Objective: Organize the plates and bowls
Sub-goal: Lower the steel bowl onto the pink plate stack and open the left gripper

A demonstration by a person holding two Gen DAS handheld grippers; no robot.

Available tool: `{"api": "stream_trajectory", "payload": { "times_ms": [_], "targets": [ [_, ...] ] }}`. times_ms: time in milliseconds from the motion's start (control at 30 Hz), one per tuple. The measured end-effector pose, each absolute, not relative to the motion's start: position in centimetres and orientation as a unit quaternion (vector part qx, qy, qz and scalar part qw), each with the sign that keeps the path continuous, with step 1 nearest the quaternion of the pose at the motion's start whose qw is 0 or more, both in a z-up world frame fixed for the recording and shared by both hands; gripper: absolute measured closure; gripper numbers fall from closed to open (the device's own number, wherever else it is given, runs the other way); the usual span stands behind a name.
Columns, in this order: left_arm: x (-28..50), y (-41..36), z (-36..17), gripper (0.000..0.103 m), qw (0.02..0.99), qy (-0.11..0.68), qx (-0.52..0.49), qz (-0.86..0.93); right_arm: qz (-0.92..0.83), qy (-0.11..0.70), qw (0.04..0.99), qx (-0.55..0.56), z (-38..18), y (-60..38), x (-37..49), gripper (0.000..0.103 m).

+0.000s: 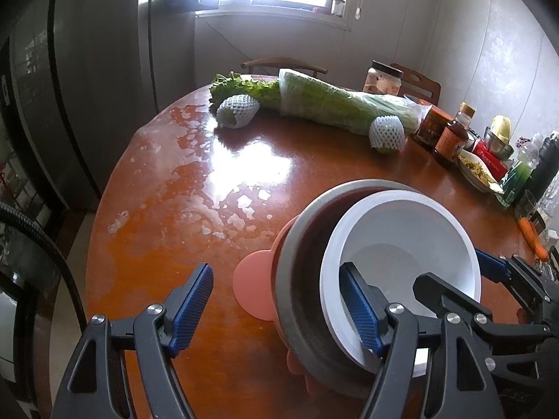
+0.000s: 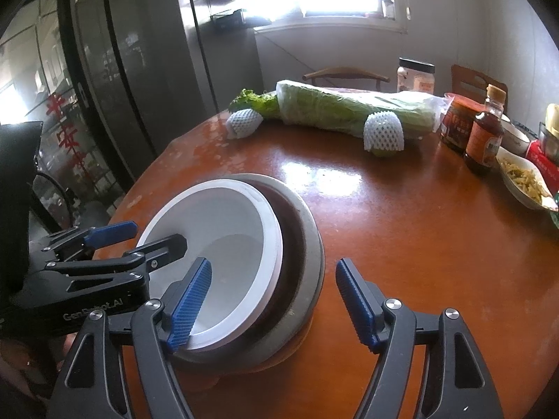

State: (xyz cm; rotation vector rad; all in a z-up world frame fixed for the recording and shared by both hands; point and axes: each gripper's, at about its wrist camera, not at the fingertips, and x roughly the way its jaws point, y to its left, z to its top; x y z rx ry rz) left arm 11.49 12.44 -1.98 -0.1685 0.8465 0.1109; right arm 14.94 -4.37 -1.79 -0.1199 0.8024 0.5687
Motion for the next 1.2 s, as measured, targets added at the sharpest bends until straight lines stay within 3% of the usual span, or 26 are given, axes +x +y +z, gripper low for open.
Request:
{"api": "stream_trajectory", "payload": {
  "times_ms": [1200],
  "targets": [
    [8.1,11.7,1.2,0.029,0.923,0.37,-0.077,0.065,0.256,0.33,0.906,-0.065,1.5,-5.4,12.6,0.024]
  ]
}}
